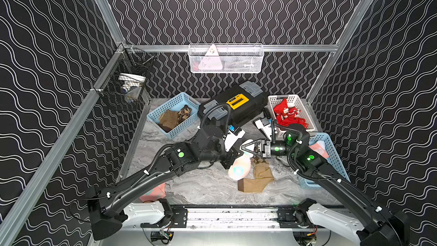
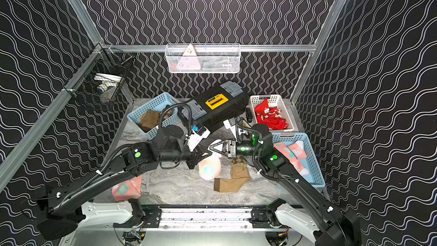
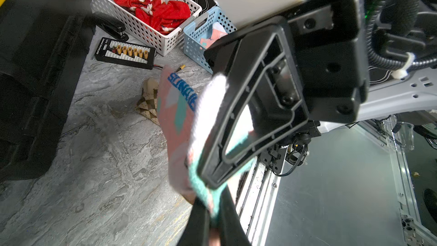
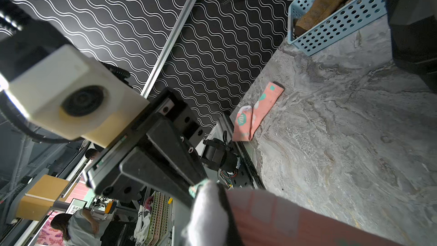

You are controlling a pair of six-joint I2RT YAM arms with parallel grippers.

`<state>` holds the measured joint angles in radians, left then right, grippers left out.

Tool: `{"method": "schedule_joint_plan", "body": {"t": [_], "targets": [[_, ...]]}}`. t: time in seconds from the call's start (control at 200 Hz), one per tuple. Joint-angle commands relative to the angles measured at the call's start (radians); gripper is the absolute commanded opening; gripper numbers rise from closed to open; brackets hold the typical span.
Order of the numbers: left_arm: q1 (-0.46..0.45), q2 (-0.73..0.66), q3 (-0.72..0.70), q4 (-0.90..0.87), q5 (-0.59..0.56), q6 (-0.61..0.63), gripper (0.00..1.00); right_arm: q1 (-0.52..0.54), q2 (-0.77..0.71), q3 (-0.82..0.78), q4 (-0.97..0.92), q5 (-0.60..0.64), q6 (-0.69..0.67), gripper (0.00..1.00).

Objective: Sort the socks into the basket by color
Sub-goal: Place the sock in the bin.

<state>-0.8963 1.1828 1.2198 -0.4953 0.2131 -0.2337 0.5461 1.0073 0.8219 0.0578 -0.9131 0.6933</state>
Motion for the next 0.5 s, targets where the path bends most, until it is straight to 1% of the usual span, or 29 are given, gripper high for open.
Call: {"method": "schedule_joint_plan", "body": {"t": [0.0,0.1,0.125,0.16,0.2,0.27,0.335,0.365,0.415,0.435,0.495], "targets": [[0.002,-0.010,-0.006,0.060,-0.045,-0.003,0.18,0.002,-0.008,0.028,-0.112,0.047,-0.049,0.00],[0.002,-0.017,-0.018,0.067,-0.056,-0.010,0.52,0.001,-0.019,0.052,-0.174,0.124,-0.073,0.00],[0.002,-0.021,-0.020,0.069,-0.059,-0.013,0.57,0.000,-0.018,0.062,-0.199,0.152,-0.082,0.00],[0.002,-0.023,-0.025,0.070,-0.067,-0.016,0.62,0.000,-0.018,0.079,-0.242,0.190,-0.100,0.00],[0.002,-0.026,-0.028,0.069,-0.078,-0.019,0.65,-0.004,-0.011,0.107,-0.296,0.231,-0.123,0.00],[0.002,-0.033,-0.034,0.066,-0.093,-0.023,0.69,-0.010,0.000,0.157,-0.389,0.314,-0.155,0.00],[0.002,-0.041,-0.041,0.059,-0.109,-0.026,0.70,-0.022,0.008,0.205,-0.488,0.412,-0.186,0.00],[0.002,-0.044,-0.046,0.057,-0.115,-0.028,0.70,-0.028,0.008,0.231,-0.536,0.483,-0.197,0.00],[0.002,-0.048,-0.052,0.056,-0.122,-0.032,0.70,-0.038,0.009,0.263,-0.590,0.561,-0.214,0.00],[0.002,-0.050,-0.055,0.056,-0.124,-0.034,0.70,-0.045,0.012,0.281,-0.624,0.617,-0.217,0.00],[0.002,-0.050,-0.068,0.057,-0.127,-0.041,0.70,-0.076,0.017,0.318,-0.689,0.713,-0.225,0.00]]}}
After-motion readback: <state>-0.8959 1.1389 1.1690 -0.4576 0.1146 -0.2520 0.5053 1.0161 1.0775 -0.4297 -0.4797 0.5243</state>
